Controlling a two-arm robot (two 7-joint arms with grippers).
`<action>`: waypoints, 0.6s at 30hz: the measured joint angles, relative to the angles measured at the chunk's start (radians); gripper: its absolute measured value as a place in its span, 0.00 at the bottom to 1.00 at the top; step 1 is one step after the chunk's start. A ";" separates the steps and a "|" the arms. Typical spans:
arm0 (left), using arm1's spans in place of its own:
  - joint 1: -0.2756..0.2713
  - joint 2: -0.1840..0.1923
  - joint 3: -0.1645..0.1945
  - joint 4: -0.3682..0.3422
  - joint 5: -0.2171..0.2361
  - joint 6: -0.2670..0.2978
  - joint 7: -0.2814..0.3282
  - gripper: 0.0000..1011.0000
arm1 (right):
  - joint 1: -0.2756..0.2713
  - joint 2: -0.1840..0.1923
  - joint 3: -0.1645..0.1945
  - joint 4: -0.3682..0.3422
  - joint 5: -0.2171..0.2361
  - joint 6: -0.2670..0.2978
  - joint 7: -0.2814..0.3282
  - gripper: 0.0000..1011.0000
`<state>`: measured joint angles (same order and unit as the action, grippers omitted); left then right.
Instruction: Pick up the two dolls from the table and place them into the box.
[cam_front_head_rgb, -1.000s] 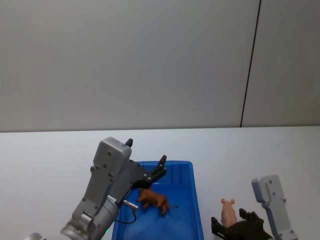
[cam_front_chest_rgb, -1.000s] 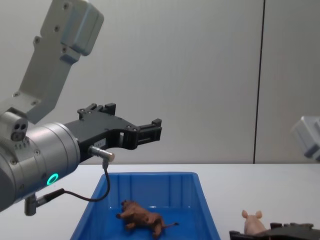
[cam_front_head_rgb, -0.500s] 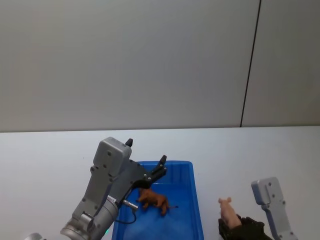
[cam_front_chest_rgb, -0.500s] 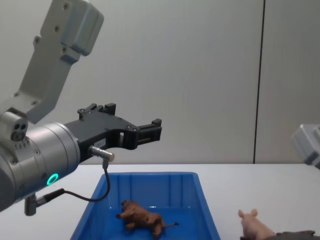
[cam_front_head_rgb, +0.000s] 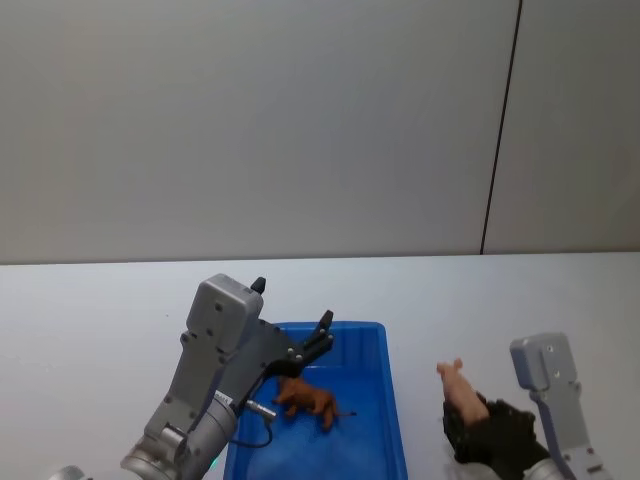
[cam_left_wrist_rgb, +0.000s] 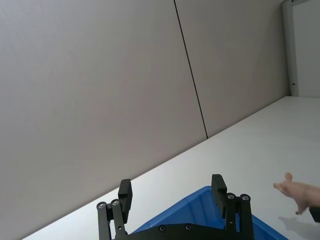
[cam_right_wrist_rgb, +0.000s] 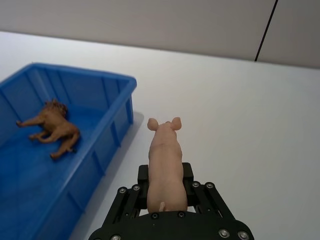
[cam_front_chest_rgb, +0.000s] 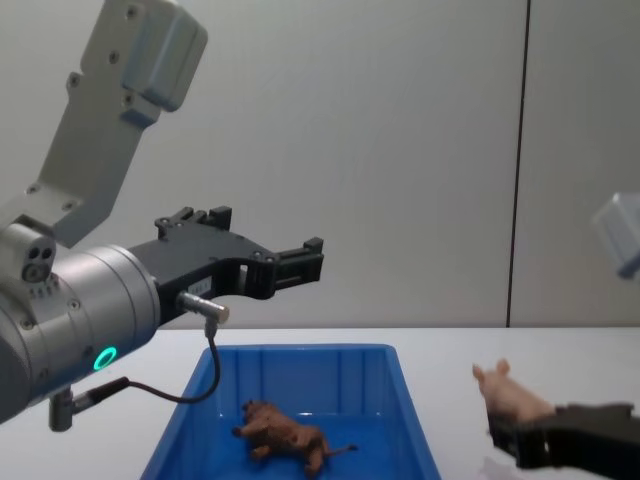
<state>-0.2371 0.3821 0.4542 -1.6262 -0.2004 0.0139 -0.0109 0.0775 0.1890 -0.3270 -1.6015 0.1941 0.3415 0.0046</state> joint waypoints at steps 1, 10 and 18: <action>0.000 0.000 0.000 0.000 0.000 0.000 0.000 0.99 | 0.001 -0.001 0.000 -0.003 -0.004 -0.005 0.000 0.36; 0.000 0.000 0.000 0.000 0.000 0.000 0.000 0.99 | 0.031 -0.016 -0.006 -0.029 -0.043 -0.048 0.041 0.36; 0.000 0.000 0.000 0.000 0.000 0.000 0.000 0.99 | 0.075 -0.042 -0.017 -0.022 -0.062 -0.045 0.115 0.36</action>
<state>-0.2371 0.3821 0.4542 -1.6262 -0.2004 0.0139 -0.0109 0.1521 0.1470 -0.3439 -1.6231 0.1318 0.2965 0.1194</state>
